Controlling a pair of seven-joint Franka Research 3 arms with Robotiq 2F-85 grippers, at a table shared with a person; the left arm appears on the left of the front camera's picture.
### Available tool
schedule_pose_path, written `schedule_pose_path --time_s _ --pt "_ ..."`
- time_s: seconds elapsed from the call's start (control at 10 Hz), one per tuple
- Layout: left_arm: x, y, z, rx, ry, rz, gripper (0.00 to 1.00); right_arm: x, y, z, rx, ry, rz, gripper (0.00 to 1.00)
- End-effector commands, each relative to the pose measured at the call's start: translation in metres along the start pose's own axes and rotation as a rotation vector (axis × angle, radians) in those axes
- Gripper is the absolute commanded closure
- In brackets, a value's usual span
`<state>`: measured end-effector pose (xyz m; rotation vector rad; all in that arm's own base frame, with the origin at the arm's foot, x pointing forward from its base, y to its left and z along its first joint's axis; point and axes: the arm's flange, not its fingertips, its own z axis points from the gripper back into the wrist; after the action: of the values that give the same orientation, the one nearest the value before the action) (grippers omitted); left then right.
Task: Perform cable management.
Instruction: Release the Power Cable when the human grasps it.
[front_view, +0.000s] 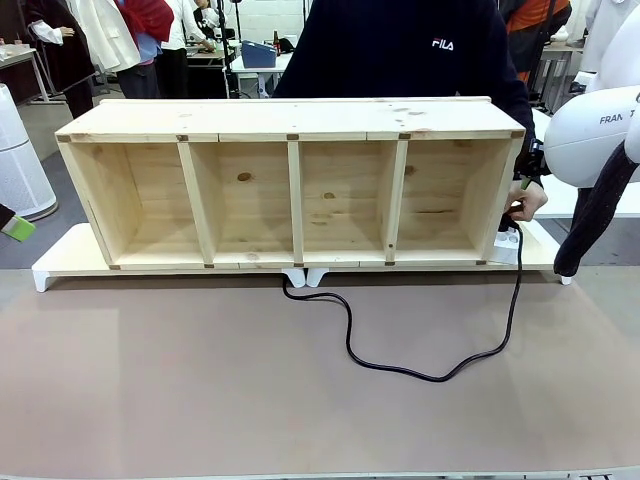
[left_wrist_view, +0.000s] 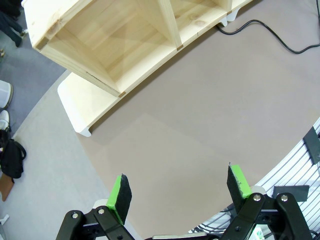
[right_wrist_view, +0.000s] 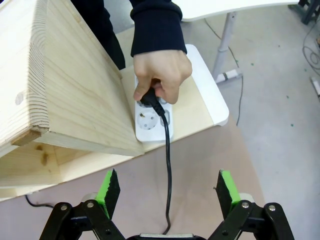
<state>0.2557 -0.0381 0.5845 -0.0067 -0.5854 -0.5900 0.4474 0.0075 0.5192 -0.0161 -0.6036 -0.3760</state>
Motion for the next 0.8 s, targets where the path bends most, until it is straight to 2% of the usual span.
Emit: schedule_pose_path --time_s 0.0,0.7 --pt "0.0021 0.001 -0.0005 0.004 -0.011 -0.006 0.0 -0.0006 0.0015 -0.0004 -0.001 -0.001 -0.007 0.0" --pt "0.0021 0.001 -0.0005 0.004 -0.011 -0.006 0.0 -0.0006 0.0015 -0.0004 -0.001 -0.001 -0.007 0.0"
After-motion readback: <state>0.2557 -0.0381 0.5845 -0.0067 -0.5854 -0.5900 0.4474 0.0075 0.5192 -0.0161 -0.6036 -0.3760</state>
